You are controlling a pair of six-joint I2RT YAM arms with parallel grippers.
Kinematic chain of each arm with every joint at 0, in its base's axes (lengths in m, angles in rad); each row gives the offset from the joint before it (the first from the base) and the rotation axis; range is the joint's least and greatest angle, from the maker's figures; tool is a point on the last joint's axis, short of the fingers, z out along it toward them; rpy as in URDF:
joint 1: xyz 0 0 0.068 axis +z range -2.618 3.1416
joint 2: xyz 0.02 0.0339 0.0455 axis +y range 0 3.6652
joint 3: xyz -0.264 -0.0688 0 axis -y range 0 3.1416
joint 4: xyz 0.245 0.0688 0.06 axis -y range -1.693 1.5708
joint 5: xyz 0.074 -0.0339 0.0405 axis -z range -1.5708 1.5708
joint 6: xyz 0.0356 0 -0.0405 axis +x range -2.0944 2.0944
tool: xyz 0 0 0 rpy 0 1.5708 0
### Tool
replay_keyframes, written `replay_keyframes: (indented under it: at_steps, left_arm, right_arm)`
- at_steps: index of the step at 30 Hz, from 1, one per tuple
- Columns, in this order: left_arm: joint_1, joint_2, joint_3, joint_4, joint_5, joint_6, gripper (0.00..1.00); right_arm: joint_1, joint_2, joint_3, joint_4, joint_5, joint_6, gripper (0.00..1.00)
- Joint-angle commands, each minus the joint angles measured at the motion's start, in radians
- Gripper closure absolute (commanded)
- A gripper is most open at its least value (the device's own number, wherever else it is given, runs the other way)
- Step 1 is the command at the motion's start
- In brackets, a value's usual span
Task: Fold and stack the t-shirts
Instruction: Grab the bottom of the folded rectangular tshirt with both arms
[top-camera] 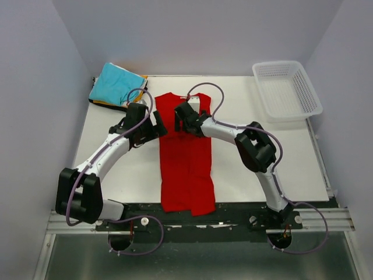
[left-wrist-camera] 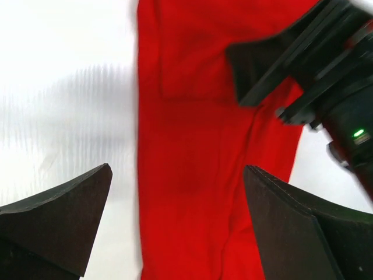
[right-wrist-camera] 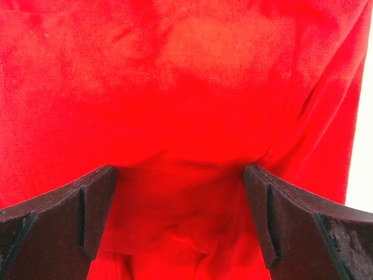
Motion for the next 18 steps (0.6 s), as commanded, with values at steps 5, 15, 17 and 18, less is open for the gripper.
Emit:
replay_keyframes:
  at_steps: [5,15,17,18]
  left_arm:
    - [-0.018,-0.17,-0.213,0.142,0.027,-0.112,0.01]
    - [-0.201,-0.262,-0.312,-0.017,-0.038,-0.169,0.01]
    - [-0.243,-0.295,-0.347,-0.058,-0.063,-0.204,0.02]
    - [-0.26,-0.313,-0.37,-0.078,-0.066,-0.225,0.01]
  right_arm:
    - [-0.049,0.228,0.22,-0.184,0.115,0.063,0.0]
    - [-0.078,0.33,0.498,-0.243,0.015,0.043,0.0]
    - [-0.078,0.251,0.458,-0.196,-0.056,0.0,0.0]
    - [-0.079,0.191,0.408,-0.168,-0.087,-0.009,0.0]
